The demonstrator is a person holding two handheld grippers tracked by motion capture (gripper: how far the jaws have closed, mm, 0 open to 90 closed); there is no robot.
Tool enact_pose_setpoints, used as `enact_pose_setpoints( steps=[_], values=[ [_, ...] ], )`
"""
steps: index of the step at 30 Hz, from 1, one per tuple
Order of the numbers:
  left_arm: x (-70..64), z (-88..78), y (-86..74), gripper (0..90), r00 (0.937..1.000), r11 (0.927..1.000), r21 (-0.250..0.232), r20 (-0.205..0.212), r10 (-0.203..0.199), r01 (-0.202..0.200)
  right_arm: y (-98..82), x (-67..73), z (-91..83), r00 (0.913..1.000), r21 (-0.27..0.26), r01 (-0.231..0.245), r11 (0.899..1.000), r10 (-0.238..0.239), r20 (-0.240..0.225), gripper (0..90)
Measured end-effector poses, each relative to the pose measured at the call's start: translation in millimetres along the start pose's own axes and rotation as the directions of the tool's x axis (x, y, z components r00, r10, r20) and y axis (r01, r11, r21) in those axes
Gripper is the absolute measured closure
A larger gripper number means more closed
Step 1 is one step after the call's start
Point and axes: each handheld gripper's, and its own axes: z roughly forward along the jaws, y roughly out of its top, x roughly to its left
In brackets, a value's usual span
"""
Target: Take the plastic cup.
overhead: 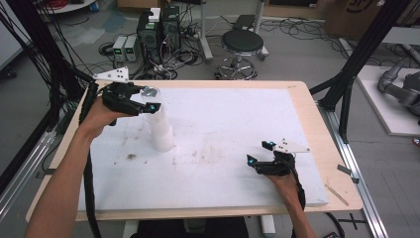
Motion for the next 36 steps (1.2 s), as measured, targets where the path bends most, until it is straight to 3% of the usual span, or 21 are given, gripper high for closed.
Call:
enact_pose_setpoints(
  steps=[5,14,26,36],
  values=[
    [-4.1,-13.0,26.2,37.3,0.9995,0.9995,-0.021,-0.023,0.021,-0.022,0.0,-0.3,0.0,1.0,-0.002,0.003,1.0,-0.003,0.0,14.9],
    [-8.6,-26.7,46.2,37.4,0.9986,0.999,-0.027,-0.039,0.036,-0.037,0.1,0.1,0.0,1.0,-0.002,0.0,1.0,0.0,-0.001,14.9],
    [-23.6,-34.7,49.9,37.4,0.9986,0.9989,-0.021,-0.031,0.042,-0.042,-0.7,-0.8,-1.7,1.0,-0.021,-0.005,1.0,0.005,-0.004,14.9],
    [-57.4,-32.8,42.1,38.0,0.9971,0.9966,-0.035,0.016,0.075,-0.074,-0.7,0.0,-1.9,1.0,-0.02,0.001,1.0,-0.001,-0.002,14.9]
  ],
)
